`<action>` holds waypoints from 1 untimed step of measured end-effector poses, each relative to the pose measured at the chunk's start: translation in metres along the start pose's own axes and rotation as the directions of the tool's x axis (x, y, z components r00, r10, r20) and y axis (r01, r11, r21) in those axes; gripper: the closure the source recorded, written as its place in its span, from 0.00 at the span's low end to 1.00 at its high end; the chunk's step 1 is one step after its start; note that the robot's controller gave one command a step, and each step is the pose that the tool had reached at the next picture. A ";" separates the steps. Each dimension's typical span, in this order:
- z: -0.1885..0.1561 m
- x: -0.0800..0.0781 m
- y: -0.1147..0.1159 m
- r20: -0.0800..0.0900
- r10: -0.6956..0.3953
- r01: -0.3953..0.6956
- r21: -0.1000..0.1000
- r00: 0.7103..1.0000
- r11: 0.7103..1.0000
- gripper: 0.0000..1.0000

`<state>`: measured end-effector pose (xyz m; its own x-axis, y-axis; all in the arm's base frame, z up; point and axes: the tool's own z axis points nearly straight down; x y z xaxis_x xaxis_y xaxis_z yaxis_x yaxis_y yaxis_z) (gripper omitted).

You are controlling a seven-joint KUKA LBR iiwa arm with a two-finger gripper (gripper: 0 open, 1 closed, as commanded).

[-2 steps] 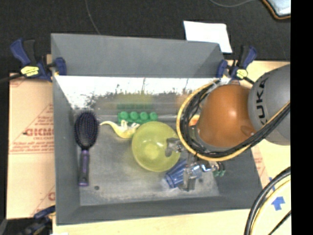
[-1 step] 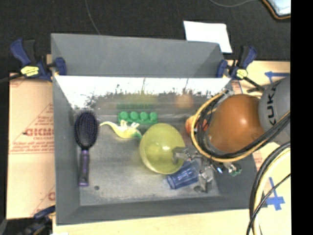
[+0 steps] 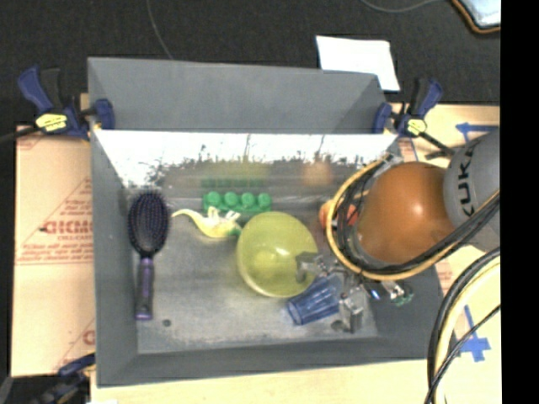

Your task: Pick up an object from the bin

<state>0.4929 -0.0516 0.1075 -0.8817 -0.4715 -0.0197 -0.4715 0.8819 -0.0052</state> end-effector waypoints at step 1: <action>0.031 -0.040 0.055 0.004 -0.318 0.318 0.006 0.948 0.948 1.00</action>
Offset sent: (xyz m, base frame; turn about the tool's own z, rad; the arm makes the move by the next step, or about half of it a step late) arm 0.0000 0.0000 0.0000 0.0000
